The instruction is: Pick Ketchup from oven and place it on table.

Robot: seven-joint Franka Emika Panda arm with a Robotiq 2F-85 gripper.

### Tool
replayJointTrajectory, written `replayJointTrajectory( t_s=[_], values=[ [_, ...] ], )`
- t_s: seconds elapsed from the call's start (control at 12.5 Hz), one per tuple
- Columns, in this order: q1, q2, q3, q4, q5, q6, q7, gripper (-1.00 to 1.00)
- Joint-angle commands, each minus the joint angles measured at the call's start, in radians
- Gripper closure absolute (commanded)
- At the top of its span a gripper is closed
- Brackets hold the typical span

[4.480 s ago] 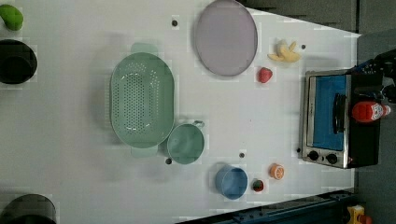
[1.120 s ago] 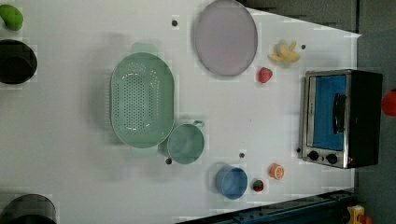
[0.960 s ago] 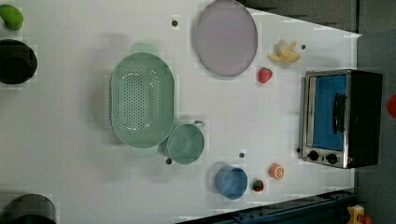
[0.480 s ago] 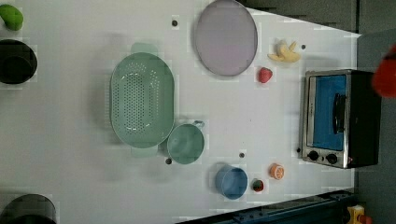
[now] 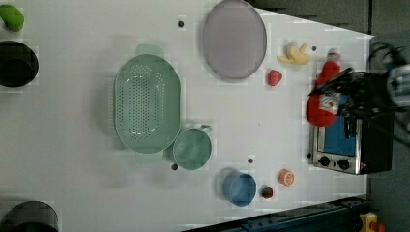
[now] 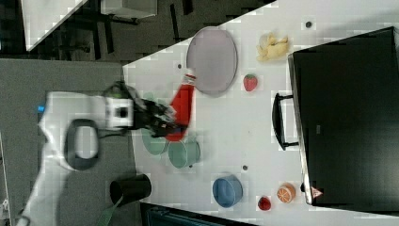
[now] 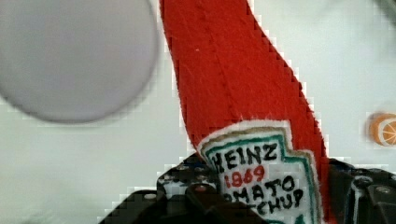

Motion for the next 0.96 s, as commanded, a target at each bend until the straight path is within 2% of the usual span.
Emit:
replayJointTrajectory(
  t_s=[0.08,0.32,0.56,0.64,0.72,0.96],
  values=[
    [-0.046,0.027,-0.031,-0.143,0.014,0.177,0.019,-0.24],
    [-0.041,0.093,-0.030,-0.211,0.014,0.339,0.019,-0.24],
    [-0.035,0.196,-0.017,-0.211,0.016,0.445,0.019,-0.25],
    [-0.034,0.200,-0.010,-0.208,0.019,0.469,0.019,-0.76],
    [-0.034,0.185,-0.008,-0.204,0.019,0.470,0.019,-1.00],
    [-0.035,0.097,-0.010,-0.185,0.019,0.402,0.023,-1.00]
  ],
)
